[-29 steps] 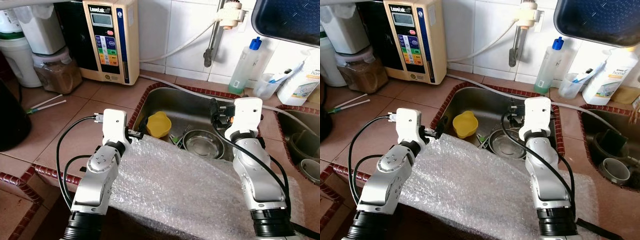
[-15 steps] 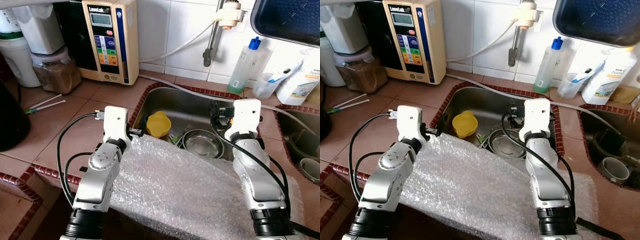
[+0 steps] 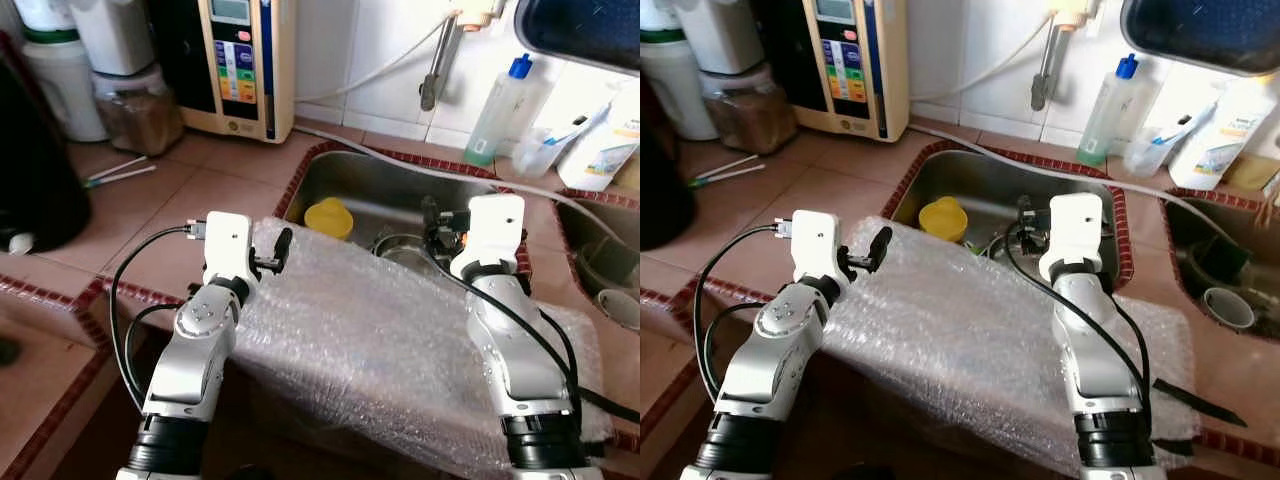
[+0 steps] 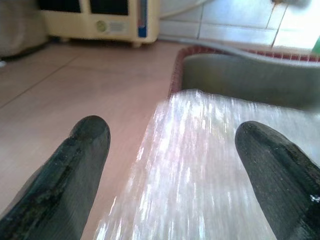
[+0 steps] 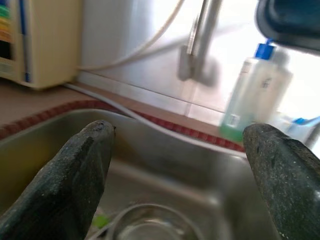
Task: Kitchen organization
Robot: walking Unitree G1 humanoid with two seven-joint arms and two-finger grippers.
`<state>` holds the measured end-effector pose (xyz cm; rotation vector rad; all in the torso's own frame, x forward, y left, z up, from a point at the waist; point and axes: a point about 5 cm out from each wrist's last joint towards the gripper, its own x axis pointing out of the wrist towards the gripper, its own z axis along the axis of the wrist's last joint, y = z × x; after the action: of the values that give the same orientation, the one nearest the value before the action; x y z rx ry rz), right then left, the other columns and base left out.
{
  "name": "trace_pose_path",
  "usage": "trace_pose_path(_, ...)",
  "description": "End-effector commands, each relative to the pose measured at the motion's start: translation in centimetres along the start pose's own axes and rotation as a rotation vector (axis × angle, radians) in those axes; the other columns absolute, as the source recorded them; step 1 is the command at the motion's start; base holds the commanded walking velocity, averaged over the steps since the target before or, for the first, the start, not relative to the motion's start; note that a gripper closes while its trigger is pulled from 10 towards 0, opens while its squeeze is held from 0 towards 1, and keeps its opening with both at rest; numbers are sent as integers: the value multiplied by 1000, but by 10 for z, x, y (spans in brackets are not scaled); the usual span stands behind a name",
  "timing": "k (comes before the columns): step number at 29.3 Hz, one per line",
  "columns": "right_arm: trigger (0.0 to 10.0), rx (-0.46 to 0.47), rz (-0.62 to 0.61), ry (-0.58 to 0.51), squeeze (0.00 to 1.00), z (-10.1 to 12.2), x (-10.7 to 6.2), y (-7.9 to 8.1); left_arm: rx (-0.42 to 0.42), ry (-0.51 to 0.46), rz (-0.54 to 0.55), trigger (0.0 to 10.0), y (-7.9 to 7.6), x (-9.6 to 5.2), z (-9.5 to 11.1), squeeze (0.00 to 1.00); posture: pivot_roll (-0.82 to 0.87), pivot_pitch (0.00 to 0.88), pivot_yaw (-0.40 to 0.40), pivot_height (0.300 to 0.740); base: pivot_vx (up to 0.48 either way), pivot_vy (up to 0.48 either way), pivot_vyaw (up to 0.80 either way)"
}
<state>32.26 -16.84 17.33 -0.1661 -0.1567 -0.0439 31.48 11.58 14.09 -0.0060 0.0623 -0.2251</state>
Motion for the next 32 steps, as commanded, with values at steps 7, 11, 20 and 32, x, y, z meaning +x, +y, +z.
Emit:
trace_pose_path(7, 10000, 1, -28, 3, 0, -1, 2, -6, 13, 5, -13, 10000, -2, 3, 2, 0, 27, 0, -6, 740, -273, 0, 0)
trace_pose_path(11, 10000, 0, -31, 2, 0, -1, 3, -6, 13, 5, -10, 10000, -2, 3, 2, 0, 28, 0, -7, 740, -273, 0, 0)
trace_pose_path(20, 10000, -4, -35, 2, 0, -1, 3, -6, 11, 11, -10, 10000, -2, 4, 1, 0, 28, 0, -8, 740, -271, 0, 0)
trace_pose_path(32, 10000, -10, -39, 1, 0, -1, 4, -7, -1, 19, -9, 10000, -2, 4, 0, 0, 26, 0, -7, 740, -178, 0, 0)
